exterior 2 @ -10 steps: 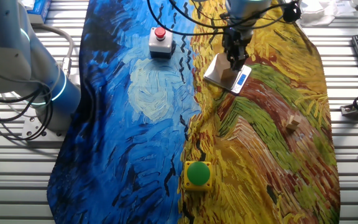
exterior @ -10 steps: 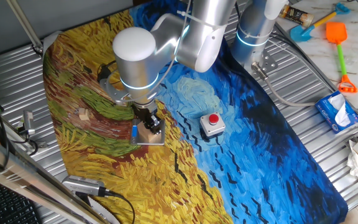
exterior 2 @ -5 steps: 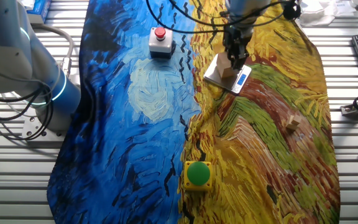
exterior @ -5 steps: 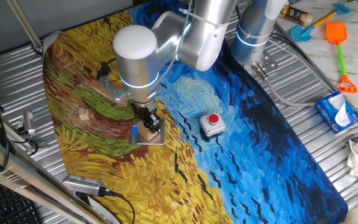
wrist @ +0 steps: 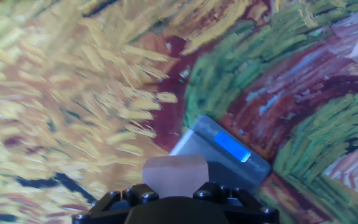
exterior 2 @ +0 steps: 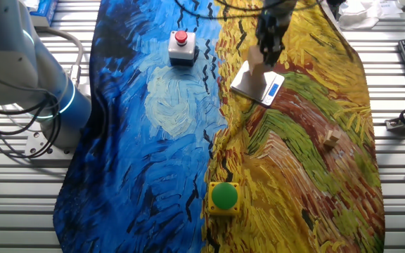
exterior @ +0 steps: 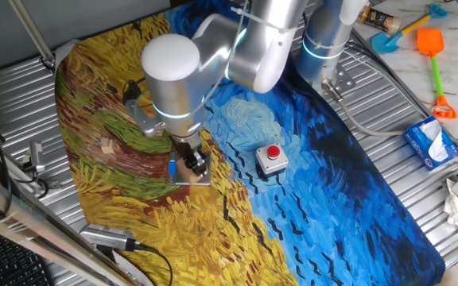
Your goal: Remove the object from the scale
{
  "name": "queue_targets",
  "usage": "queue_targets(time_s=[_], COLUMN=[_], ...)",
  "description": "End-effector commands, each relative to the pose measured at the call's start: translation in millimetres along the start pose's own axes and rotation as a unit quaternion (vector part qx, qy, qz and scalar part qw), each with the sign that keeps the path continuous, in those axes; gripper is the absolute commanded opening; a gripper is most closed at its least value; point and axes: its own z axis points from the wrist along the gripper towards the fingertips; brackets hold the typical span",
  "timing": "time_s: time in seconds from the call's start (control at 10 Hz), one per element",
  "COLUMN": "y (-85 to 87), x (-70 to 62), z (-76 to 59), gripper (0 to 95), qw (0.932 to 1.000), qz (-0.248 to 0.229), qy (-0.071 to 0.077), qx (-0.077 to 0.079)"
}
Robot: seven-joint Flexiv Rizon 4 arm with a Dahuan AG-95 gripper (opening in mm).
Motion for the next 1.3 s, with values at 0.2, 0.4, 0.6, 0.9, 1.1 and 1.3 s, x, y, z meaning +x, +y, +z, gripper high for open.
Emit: queue_targets(time_s=[0.2,0.4,0.6,0.9,1.1,1.3], y=[25.6,41.2,55.6,72.0,78.3,78.3], x=[-2.7,-3.0,-2.4,-0.8,0.2,0.4], z=[-3.1,0.0,2.1,4.4,5.2,5.4], gripper=[0.0,0.0,0.0,0.0,0.0,0.0], qw=[0.9995,0.9986,0.9974,0.9958,0.9953,0.9956], qz=[0.032,0.053,0.072,0.091,0.097,0.094], qy=[0.002,0.0,-0.001,-0.002,-0.002,-0.003], qx=[0.002,0.002,0.002,0.001,0.0,-0.001])
